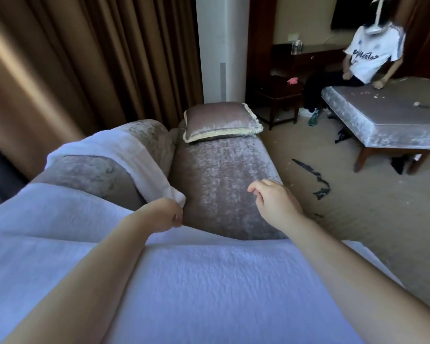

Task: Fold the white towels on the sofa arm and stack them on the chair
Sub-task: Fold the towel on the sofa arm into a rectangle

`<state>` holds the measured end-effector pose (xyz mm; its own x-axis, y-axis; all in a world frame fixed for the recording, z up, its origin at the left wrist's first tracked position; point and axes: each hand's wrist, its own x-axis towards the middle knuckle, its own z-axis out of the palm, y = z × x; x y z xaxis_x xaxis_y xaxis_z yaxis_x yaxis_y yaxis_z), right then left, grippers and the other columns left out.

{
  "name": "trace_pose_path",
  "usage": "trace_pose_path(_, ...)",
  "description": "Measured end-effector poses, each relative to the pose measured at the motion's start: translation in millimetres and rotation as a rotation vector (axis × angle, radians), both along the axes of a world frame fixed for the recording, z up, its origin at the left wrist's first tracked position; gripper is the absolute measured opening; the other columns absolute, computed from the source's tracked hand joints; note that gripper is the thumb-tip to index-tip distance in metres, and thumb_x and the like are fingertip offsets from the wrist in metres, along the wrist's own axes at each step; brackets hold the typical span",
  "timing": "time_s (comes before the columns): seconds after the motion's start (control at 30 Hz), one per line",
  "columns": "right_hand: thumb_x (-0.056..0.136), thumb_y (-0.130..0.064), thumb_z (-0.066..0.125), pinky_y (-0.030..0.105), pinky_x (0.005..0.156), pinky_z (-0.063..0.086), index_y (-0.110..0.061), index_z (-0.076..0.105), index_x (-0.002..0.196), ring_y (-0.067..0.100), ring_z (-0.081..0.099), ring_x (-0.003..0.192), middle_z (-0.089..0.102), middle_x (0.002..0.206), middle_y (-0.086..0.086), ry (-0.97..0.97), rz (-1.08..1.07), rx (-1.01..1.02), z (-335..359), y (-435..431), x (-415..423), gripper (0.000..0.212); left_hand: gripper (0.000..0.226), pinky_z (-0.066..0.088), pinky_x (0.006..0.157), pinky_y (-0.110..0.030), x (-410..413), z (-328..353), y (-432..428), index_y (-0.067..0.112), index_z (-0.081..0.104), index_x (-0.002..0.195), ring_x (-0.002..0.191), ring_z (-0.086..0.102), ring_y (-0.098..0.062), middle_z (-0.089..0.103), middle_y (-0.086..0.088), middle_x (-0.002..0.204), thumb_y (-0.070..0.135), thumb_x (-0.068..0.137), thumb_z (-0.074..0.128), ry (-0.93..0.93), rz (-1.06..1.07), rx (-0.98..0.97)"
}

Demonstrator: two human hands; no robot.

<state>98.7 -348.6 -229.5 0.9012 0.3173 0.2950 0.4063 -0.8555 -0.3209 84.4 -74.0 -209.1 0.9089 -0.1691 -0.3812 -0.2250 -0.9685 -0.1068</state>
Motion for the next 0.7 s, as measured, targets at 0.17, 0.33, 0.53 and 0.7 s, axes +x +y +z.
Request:
trace_pose_path(0.17,0.093,0.006,0.037,0.036,0.099,0.042,-0.033,0.039,0.142,0.019,0.042,0.129,0.046,0.143,-0.005,0.216,0.140,-0.031,-7.7,5.1,0.5,0.064,0.017,0.044,0.061,-0.033,-11.4,12.0,12.9,0.009,0.064,0.093,0.076,0.060,-0.029,0.059,-0.006,0.091,0.002,0.090,0.048,-0.671,-0.199,-0.389)
trace_pose_path(0.33,0.091,-0.008,0.045,0.037,0.082,0.040,-0.036,0.048,0.122,0.022,0.047,0.102,0.054,0.108,-0.001,0.293,0.198,-0.087,-11.3,5.9,-0.3,0.042,0.019,0.044,0.061,-0.034,-21.7,27.0,10.1,0.012,0.062,0.087,0.072,0.054,-0.023,0.055,-0.002,0.082,0.012,0.085,0.044,-0.885,-0.308,-0.466)
trace_pose_path(0.53,0.098,-0.032,0.051,0.034,0.079,0.030,-0.025,0.032,0.068,0.018,0.046,0.073,0.043,0.071,-0.003,0.251,0.081,-0.233,-1.1,-18.2,-3.5,0.036,0.025,0.044,0.067,-0.041,-25.2,28.4,16.5,0.012,0.061,0.091,0.080,0.050,-0.024,0.054,-0.002,0.085,0.019,0.090,0.037,-0.974,-0.225,-0.469)
trace_pose_path(0.7,0.097,-0.037,0.052,0.032,0.082,0.024,-0.024,0.057,0.088,0.018,0.049,0.099,0.048,0.083,-0.006,0.074,-0.116,-0.390,25.4,-95.4,-20.9,0.017,0.024,0.046,0.068,-0.043,-32.2,35.3,27.4,0.010,0.063,0.096,0.082,0.053,-0.028,0.057,-0.006,0.089,0.009,0.084,0.042,-0.988,-0.192,-0.428)
